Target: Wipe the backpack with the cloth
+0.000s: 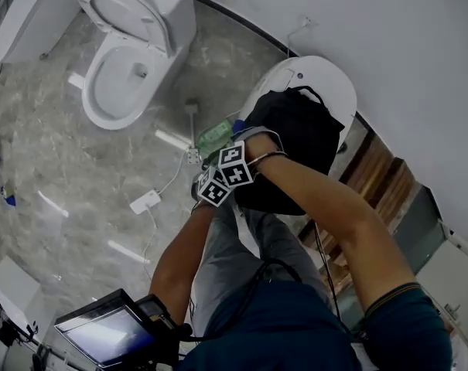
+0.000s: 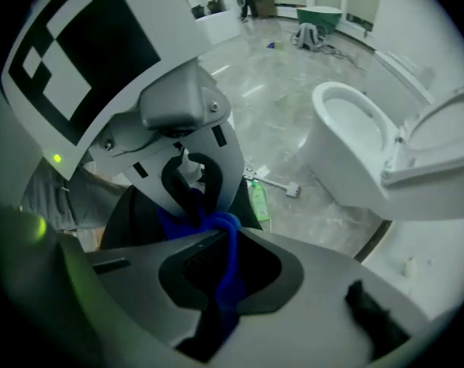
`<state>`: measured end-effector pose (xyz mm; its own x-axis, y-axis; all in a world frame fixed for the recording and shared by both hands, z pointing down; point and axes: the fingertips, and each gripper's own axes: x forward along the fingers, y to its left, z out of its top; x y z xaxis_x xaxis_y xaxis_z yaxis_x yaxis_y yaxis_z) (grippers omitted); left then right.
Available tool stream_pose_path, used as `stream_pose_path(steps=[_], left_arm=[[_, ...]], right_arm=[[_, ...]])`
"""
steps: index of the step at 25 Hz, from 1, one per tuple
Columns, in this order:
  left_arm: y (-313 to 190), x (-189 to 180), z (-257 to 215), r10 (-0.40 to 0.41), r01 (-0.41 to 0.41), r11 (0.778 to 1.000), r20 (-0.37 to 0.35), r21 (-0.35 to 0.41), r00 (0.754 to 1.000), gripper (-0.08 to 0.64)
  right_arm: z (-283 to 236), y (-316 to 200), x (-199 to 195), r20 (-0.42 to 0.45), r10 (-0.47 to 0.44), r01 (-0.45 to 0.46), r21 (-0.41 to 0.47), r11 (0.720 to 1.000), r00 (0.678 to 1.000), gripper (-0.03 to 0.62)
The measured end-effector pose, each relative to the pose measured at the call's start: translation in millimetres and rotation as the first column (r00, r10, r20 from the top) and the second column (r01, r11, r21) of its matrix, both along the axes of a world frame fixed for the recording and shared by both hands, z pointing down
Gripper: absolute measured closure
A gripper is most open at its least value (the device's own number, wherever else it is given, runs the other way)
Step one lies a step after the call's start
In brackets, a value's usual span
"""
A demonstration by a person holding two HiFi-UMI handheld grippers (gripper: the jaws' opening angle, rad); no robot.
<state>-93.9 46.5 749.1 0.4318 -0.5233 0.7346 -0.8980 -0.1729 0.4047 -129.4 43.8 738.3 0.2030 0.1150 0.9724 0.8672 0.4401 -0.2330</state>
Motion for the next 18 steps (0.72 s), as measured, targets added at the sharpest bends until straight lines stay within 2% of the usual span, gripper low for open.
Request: stream_pose_path(steps=[3,8,14,18], left_arm=[[32,22,10,-0.003,0.002,1.0,-0.038,-0.022,0.999,0.541],[78,52,17,-0.011,0.007,0.999,-0.096,-0.039,0.995,0.541],[114,77,21,-0.04,0.031,0.997,-0.155,-0.066,0.987,0.541],[111,74,18,-0.05,0.045,0.998,-0.117,-0.047,0.992,0.541]], right_arm=[[9,33,26,-0.057,-0.077,0.077,-0.015,0.997,0.995,0.57],[13,86,61,-0.114,-0.137,0.133,-0.044,0.99,0.984,0.571],[18,124,86,-0.15,-0.145,0.137,-0.059,0.989,0.978,0.571],[19,115,79,-0.156,-0.093,0.089,-0.033,0.996,0.983,0.57]])
